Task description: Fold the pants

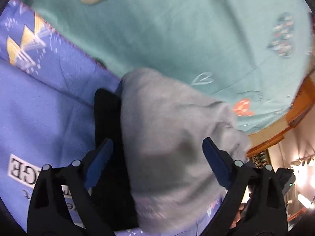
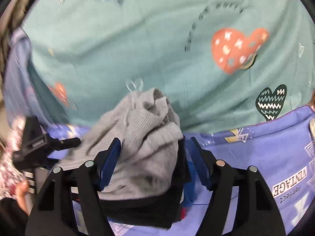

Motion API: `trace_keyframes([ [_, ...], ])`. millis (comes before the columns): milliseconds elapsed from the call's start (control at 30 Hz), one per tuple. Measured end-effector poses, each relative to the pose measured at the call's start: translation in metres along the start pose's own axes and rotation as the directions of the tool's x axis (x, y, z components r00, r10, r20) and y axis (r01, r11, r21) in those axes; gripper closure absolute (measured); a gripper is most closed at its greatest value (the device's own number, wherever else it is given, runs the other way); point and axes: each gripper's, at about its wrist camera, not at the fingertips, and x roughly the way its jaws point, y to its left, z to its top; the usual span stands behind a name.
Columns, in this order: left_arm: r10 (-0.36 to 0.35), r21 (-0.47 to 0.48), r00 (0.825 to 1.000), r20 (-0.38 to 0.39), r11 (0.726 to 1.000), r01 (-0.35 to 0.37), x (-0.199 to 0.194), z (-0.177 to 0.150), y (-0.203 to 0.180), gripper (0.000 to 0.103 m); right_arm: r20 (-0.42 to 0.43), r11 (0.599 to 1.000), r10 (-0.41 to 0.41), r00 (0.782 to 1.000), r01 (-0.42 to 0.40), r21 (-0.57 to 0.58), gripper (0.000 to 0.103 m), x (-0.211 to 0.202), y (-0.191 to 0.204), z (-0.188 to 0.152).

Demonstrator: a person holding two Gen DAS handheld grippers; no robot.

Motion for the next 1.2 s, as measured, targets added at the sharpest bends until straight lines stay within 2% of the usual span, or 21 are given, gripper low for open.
trace_keyframes([
  [33, -0.012, 0.022, 0.999, 0.031, 1.0, 0.012, -0.02, -0.005, -0.005, 0.006, 0.023, 1.0, 0.011, 1.0, -0.011, -0.014, 0.025, -0.02, 0.001, -0.005],
  [133, 0.02, 0.112, 0.997, 0.071, 0.993, -0.028, -0.078, -0.041, -0.027, 0.002, 0.051, 0.998, 0.014, 0.999, -0.011, -0.059, 0.012, -0.091, 0.009, -0.039],
  [200, 0.053, 0.182, 0.996, 0.075, 0.981, -0.065, -0.112, -0.076, -0.037, 0.002, 0.052, 0.994, -0.015, 0.999, 0.021, -0.107, 0.004, -0.138, 0.014, -0.079],
  [233, 0.103, 0.223, 0.992, 0.078, 0.968, -0.118, -0.128, -0.102, -0.043, 0.002, 0.05, 0.99, -0.038, 0.998, 0.045, -0.137, 0.003, -0.163, 0.017, -0.108],
  [300, 0.174, 0.29, 0.979, 0.107, 0.936, -0.198, -0.154, -0.156, -0.047, 0.002, 0.056, 0.979, -0.078, 0.995, 0.087, -0.183, 0.002, -0.196, 0.019, -0.157],
  [333, 0.234, 0.333, 0.963, 0.135, 0.905, -0.267, -0.164, -0.195, -0.048, 0.002, 0.056, 0.973, -0.099, 0.994, 0.108, -0.203, 0.002, -0.21, 0.02, -0.181],
  [400, 0.312, 0.398, 0.937, 0.159, 0.848, -0.35, -0.175, -0.248, -0.041, 0.002, 0.048, 0.973, -0.121, 0.991, 0.128, -0.194, 0.002, -0.23, 0.018, -0.217],
  [500, 0.346, 0.452, 0.918, 0.191, 0.8, -0.396, -0.192, -0.312, -0.028, 0.002, 0.069, 0.978, -0.143, 0.987, 0.152, -0.142, 0.001, -0.249, 0.011, -0.255],
  [567, 0.373, 0.469, 0.892, 0.257, 0.759, -0.452, -0.199, -0.343, -0.02, 0.002, 0.073, 0.983, -0.14, 0.987, 0.148, -0.11, 0.001, -0.257, 0.005, -0.268],
  [600, 0.384, 0.464, 0.88, 0.28, 0.748, -0.474, -0.203, -0.353, -0.014, 0.002, 0.083, 0.984, -0.141, 0.987, 0.148, -0.097, 0.001, -0.26, 0.003, -0.276],
  [667, 0.388, 0.457, 0.868, 0.311, 0.739, -0.494, -0.214, -0.366, -0.01, 0.002, 0.085, 0.983, -0.145, 0.986, 0.153, -0.099, 0.001, -0.263, 0.003, -0.286],
  [733, 0.394, 0.431, 0.854, 0.34, 0.741, -0.514, -0.225, -0.373, -0.003, 0.002, 0.058, 0.979, -0.164, 0.985, 0.17, -0.114, 0.001, -0.262, 0.006, -0.296],
  [800, 0.38, 0.42, 0.859, 0.344, 0.756, -0.503, -0.229, -0.375, 0.003, 0.002, 0.061, 0.98, -0.156, 0.986, 0.162, -0.118, 0.001, -0.266, 0.007, -0.298],
  [900, 0.431, 0.396, 0.851, 0.301, 0.755, -0.523, -0.219, -0.37, 0.013, 0.002, 0.06, 0.984, -0.127, 0.99, 0.133, -0.118, 0.001, -0.268, 0.007, -0.302],
  [1000, 0.438, 0.396, 0.845, 0.306, 0.748, -0.532, -0.221, -0.371, 0.014, 0.002, 0.006, 0.974, -0.19, 0.982, 0.19, -0.123, 0.001, -0.257, 0.008, -0.302],
  [1100, 0.464, 0.406, 0.823, 0.328, 0.717, -0.566, -0.22, -0.375, 0.012, 0.002, -0.015, 0.978, -0.184, 0.983, 0.182, -0.107, 0.001, -0.253, 0.005, -0.302],
  [1200, 0.473, 0.418, 0.808, 0.352, 0.693, -0.588, -0.219, -0.378, 0.009, 0.002, -0.022, 0.982, -0.177, 0.984, 0.175, -0.065, 0.001, -0.253, -0.003, -0.302],
])
